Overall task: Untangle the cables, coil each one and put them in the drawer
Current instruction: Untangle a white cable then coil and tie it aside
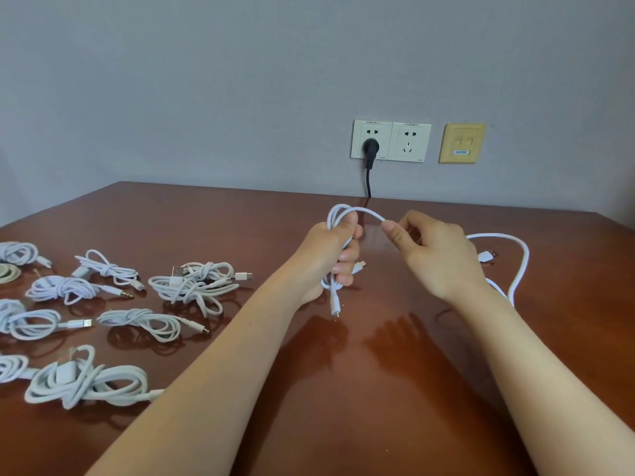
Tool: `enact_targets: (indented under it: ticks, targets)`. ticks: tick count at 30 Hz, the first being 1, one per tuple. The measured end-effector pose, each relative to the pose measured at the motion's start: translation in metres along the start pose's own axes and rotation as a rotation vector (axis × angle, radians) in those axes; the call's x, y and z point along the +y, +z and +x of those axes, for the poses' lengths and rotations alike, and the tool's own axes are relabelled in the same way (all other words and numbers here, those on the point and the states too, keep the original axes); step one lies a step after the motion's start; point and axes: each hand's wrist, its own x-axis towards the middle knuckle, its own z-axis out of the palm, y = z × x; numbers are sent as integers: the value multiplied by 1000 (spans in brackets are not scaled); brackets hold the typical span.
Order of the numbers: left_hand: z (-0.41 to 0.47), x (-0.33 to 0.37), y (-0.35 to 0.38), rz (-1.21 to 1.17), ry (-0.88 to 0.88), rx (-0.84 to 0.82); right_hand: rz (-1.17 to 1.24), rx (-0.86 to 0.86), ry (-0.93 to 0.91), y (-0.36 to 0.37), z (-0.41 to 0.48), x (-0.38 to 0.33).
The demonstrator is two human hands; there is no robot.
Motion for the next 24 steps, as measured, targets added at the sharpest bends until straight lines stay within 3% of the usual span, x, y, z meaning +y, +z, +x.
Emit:
enact_targets:
  ticks: [7, 14, 20, 24]
  targets:
    - [3, 0, -3, -39, -3, 107, 71, -1, -177, 7, -2, -6]
    - [3, -4, -1, -10, 58, 106, 150, -62, -148, 27, -7, -14]
    - [5, -8, 8, 176, 98, 156, 89, -144, -161, 29, -11, -13]
    - [6, -10, 9, 455, 189, 235, 16, -152, -176, 28, -12, -14]
